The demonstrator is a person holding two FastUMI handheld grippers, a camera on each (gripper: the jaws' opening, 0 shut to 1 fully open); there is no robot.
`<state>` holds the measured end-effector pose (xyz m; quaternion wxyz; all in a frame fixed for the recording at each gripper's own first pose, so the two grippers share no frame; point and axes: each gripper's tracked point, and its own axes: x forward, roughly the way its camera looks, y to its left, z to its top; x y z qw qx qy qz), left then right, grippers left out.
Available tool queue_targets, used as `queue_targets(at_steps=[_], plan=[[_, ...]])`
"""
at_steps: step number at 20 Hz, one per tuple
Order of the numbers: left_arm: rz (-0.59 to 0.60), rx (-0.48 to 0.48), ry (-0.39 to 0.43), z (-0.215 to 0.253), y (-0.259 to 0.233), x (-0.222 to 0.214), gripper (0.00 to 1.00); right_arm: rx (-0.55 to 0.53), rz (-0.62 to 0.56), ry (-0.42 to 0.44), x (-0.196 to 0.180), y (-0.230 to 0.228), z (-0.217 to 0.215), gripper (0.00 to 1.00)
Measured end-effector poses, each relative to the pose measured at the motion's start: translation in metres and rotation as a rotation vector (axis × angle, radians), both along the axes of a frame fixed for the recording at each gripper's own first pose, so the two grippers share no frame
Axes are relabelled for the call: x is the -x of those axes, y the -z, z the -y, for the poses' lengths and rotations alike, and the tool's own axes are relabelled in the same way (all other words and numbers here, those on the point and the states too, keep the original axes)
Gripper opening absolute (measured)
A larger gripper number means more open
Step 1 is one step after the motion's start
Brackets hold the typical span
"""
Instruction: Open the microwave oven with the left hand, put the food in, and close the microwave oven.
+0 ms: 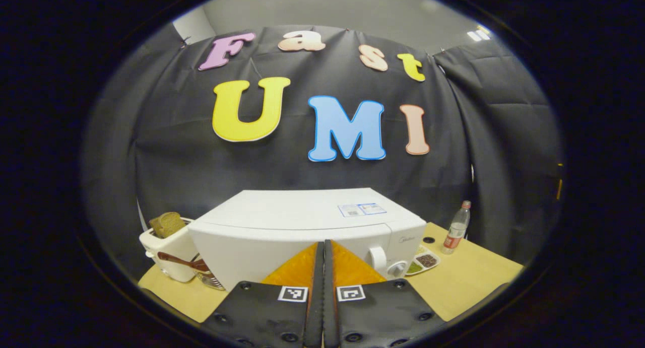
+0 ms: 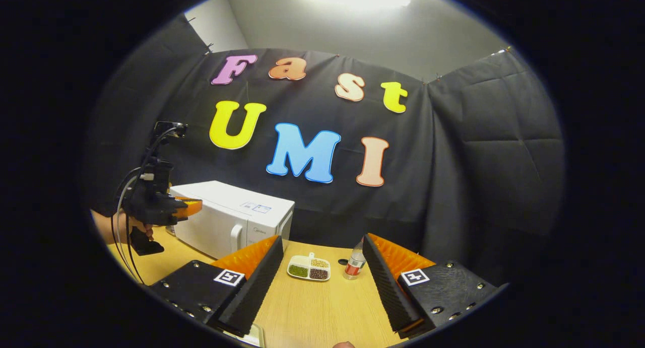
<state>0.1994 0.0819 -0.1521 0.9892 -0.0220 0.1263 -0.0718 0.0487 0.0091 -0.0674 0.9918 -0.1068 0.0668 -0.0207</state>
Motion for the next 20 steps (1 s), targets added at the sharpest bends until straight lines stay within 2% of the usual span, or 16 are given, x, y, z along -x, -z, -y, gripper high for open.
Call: queue_targets(at_steps=[6, 10, 14, 20], plan=[[0.087, -0.028, -0.063, 0.015, -0.064, 0.089, 0.07, -0.084, 0.03, -0.061, 0.031, -0.009, 0.003, 0.97], [0.104, -0.027, -0.085, 0.022, -0.091, 0.137, 0.07, -0.107, 0.041, -0.104, 0.045, -0.016, -0.006, 0.97], [0.159, -0.065, -0.096, 0.017, -0.116, 0.174, 0.07, -0.121, 0.068, -0.11, 0.05, -0.024, -0.02, 0.97], [0.17, -0.052, -0.094, 0.004, -0.124, 0.208, 0.08, -0.15, 0.065, -0.104, 0.068, -0.024, -0.046, 0.97]])
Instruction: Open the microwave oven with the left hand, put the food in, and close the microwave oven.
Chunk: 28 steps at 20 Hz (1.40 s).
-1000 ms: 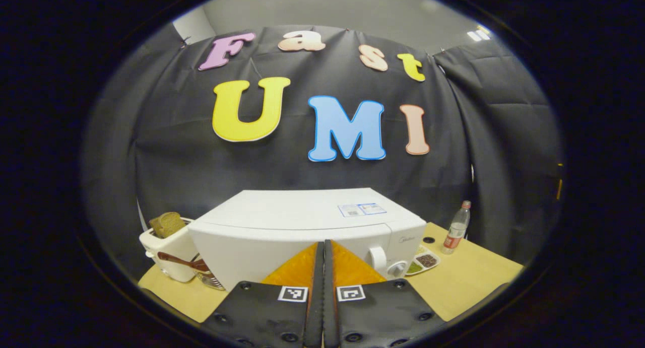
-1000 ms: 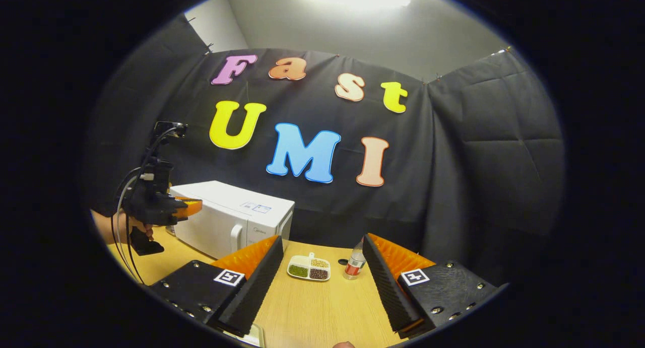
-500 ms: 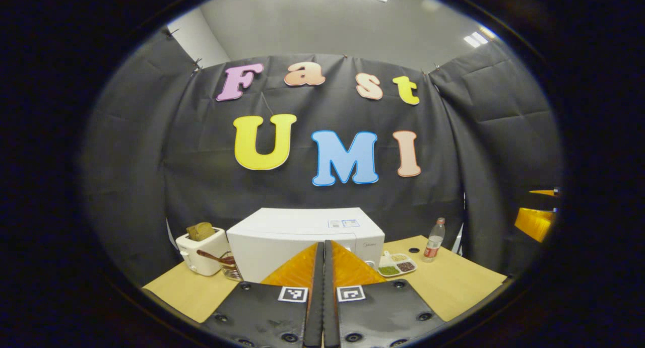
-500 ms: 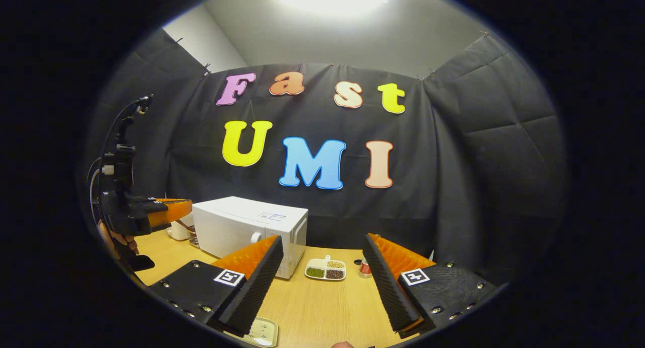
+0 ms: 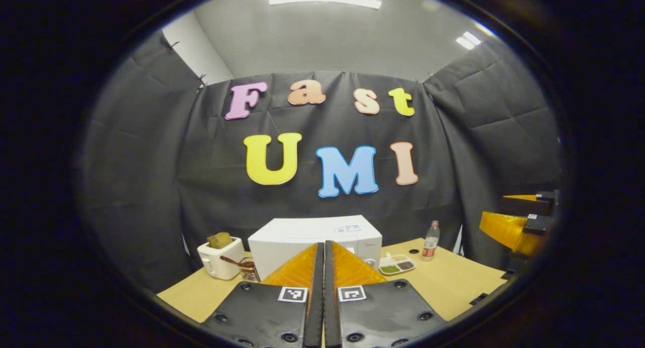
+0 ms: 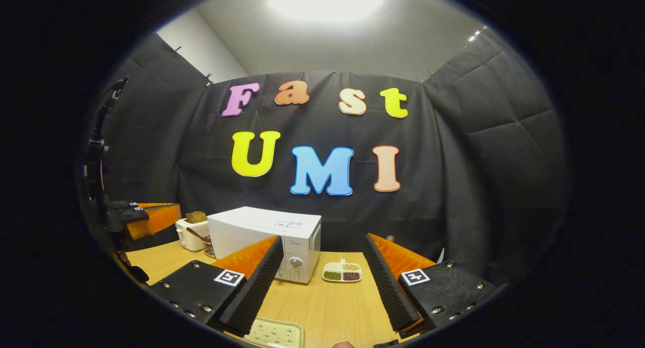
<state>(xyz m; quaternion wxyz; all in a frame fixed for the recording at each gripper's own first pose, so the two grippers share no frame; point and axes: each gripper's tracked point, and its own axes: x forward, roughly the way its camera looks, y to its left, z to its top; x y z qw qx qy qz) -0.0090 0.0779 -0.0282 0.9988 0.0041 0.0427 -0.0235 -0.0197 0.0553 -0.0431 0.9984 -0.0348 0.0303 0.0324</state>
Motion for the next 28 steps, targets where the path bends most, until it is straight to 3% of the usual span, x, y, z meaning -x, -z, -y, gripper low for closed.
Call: queue_targets(at_steps=[3, 6, 9, 21, 28], plan=[[-0.008, 0.034, 0.014, -0.002, 0.003, 0.011, 0.07, -0.002, 0.005, 0.019, 0.009, 0.0, -0.005, 0.97], [0.01, 0.074, 0.062, 0.006, 0.0, 0.018, 0.65, 0.013, 0.011, 0.033, 0.011, -0.003, -0.009, 0.97], [0.024, 0.061, 0.054, -0.002, -0.002, 0.023, 0.94, 0.022, 0.024, 0.038, 0.014, -0.008, -0.009, 0.97], [0.095, -0.014, 0.008, -0.009, -0.025, 0.032, 0.98, 0.02, 0.053, 0.043, 0.018, -0.021, -0.01, 0.97], [0.097, -0.007, -0.005, -0.014, -0.023, 0.032, 0.97, 0.023, 0.062, 0.028, 0.015, -0.027, -0.017, 0.97]])
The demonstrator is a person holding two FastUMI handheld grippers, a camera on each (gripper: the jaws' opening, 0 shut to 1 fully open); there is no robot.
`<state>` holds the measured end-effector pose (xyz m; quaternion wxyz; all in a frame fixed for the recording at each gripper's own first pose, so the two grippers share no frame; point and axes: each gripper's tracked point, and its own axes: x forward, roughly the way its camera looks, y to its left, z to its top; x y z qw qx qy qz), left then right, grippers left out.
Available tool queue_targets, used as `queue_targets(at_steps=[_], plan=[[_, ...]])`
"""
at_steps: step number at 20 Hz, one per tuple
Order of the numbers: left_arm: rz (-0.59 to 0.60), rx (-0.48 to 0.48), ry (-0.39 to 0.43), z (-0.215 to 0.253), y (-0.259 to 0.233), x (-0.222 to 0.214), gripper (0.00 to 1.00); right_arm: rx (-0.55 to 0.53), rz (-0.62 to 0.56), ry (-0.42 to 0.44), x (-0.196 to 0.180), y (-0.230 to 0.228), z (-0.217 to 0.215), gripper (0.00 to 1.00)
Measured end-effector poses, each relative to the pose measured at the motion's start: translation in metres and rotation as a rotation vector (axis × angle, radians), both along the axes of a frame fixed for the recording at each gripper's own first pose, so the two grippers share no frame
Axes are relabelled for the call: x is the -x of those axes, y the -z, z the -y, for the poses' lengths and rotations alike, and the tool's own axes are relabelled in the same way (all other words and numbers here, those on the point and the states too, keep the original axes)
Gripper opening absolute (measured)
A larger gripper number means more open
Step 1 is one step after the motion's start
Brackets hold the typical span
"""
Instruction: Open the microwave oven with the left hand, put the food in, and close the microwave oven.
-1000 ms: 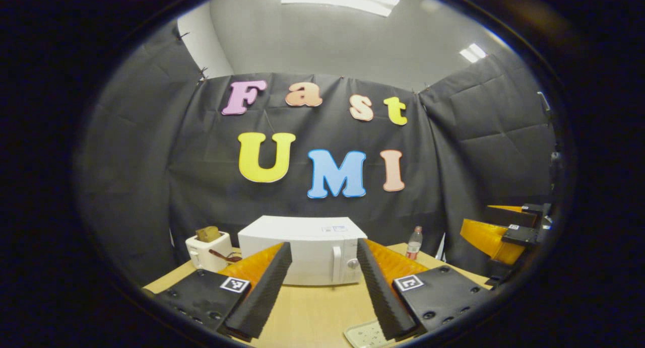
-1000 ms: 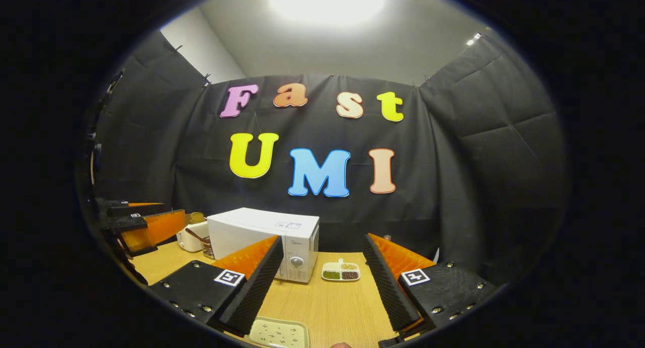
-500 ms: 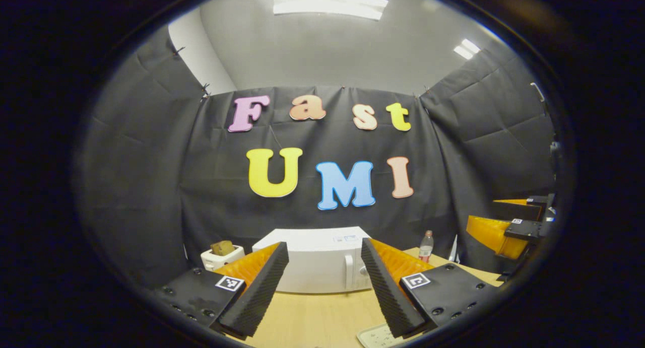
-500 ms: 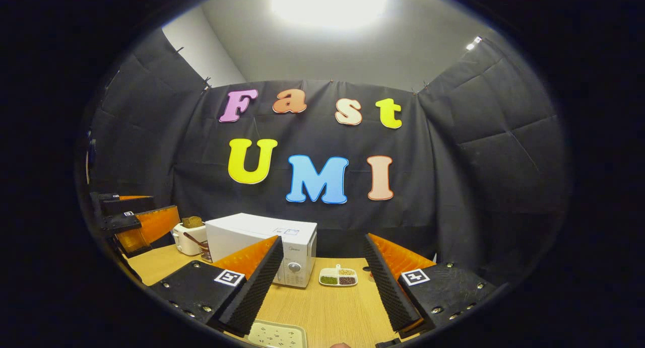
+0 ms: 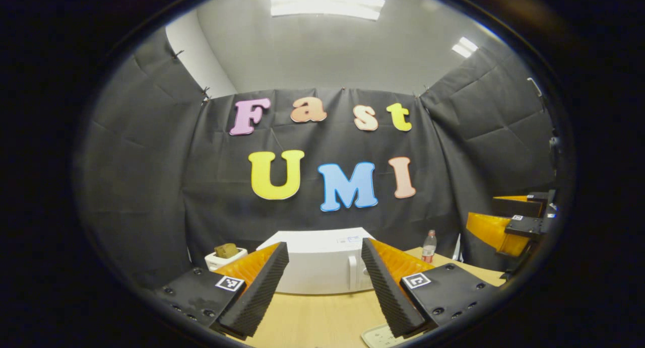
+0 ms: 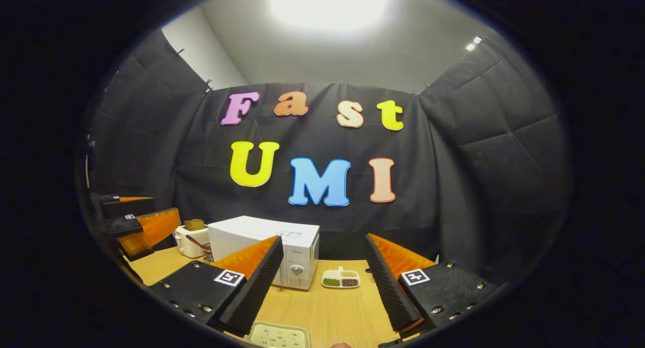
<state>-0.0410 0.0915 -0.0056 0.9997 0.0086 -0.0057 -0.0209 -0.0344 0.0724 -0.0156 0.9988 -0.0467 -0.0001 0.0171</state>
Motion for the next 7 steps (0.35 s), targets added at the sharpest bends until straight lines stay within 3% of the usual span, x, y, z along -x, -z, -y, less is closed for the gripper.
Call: queue_targets(at_steps=[7], plan=[[-0.006, 0.012, -0.028, -0.0101, 0.0031, -0.0041, 0.99, -0.001, 0.0, -0.016, -0.0055, -0.0014, -0.0056, 0.97]])
